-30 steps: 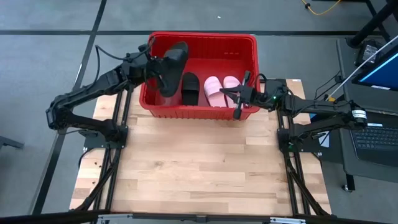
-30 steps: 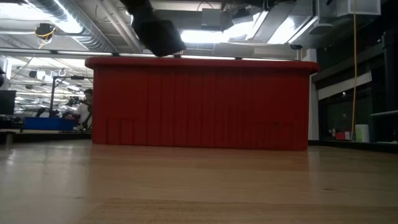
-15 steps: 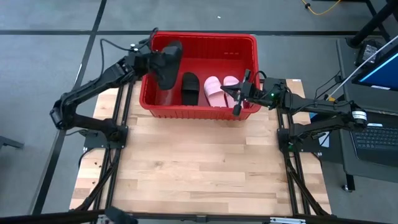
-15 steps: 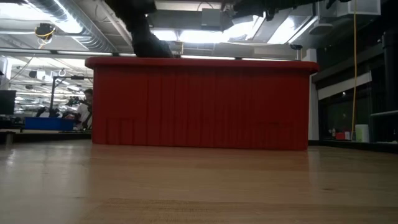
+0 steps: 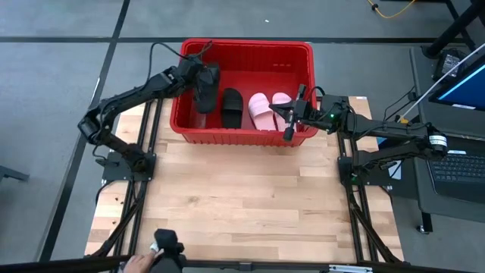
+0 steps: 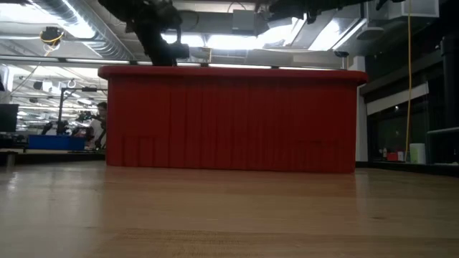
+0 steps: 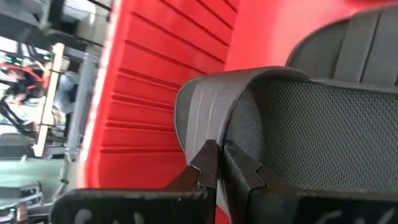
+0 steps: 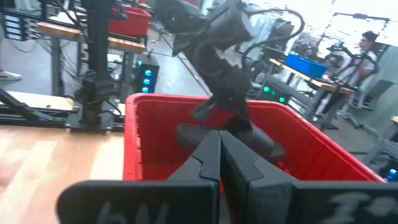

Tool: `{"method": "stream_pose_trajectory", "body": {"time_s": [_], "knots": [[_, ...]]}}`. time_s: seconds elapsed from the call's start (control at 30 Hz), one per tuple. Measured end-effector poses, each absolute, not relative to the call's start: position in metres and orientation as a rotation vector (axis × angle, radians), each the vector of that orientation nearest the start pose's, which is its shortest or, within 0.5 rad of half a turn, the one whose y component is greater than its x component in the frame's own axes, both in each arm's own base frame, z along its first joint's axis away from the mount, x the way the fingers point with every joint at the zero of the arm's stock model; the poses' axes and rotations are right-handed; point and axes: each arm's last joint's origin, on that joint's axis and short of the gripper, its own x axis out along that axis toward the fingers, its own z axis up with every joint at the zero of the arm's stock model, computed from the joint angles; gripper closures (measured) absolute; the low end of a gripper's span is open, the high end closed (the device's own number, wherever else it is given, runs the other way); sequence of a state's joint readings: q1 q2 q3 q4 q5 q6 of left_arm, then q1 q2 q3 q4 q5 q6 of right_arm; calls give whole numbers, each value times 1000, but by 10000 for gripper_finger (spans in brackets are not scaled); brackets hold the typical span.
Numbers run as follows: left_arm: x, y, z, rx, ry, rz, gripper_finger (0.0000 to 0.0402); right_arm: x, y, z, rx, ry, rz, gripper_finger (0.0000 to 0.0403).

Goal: Pick and place slides into bin
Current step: Put the black slide into the red container

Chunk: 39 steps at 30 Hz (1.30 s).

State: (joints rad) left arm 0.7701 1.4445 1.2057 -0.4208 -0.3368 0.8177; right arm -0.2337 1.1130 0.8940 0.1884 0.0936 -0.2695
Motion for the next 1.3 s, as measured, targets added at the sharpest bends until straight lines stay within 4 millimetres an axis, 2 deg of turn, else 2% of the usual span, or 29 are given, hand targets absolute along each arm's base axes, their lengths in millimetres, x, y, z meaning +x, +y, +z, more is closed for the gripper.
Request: {"method": "stream_pose_trajectory", "body": {"time_s": [0.27,0.5,0.83,1.3], "knots": [[227,237,284,582,1153,641,399,244,-62,343,-265,82,-366,395],[223,234,270,525,1179,583,399,244,-62,342,-265,87,-367,395],[218,233,240,513,1169,602,399,244,-62,342,-265,89,-367,395],[215,228,231,411,1175,545,399,244,-62,342,-212,78,-369,395]]}}
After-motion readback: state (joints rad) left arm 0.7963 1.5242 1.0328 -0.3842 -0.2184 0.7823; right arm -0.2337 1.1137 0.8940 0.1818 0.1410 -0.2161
